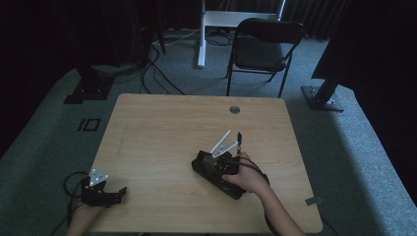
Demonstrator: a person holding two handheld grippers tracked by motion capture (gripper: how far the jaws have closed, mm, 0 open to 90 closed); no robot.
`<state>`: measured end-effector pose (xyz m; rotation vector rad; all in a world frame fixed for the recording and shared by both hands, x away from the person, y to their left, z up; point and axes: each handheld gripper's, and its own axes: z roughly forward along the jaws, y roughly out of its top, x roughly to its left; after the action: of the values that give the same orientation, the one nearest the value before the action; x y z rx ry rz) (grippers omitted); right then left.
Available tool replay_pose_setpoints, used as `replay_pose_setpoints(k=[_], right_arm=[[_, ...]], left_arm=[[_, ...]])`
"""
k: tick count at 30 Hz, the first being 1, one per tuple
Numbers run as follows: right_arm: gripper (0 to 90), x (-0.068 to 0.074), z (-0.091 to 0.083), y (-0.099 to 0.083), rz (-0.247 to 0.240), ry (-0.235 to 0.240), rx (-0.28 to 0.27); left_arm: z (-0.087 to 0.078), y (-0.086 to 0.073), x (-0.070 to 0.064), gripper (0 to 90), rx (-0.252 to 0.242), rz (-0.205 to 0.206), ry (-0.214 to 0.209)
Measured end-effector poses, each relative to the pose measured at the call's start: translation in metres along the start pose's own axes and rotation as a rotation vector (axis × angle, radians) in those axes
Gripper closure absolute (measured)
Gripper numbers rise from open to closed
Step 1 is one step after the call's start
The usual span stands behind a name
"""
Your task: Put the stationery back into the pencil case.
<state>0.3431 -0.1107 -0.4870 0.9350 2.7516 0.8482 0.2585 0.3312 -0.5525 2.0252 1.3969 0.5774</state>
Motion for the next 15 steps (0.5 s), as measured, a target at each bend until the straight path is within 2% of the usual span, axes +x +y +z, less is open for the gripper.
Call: replay_pose_setpoints(k=[15], right_arm=[[65.4,0.004,-0.026,0.004,-0.013,-0.002,-0.074]], left_arm=[[0.000,0.000,0.000,0.1,0.000,0.000,0.000]])
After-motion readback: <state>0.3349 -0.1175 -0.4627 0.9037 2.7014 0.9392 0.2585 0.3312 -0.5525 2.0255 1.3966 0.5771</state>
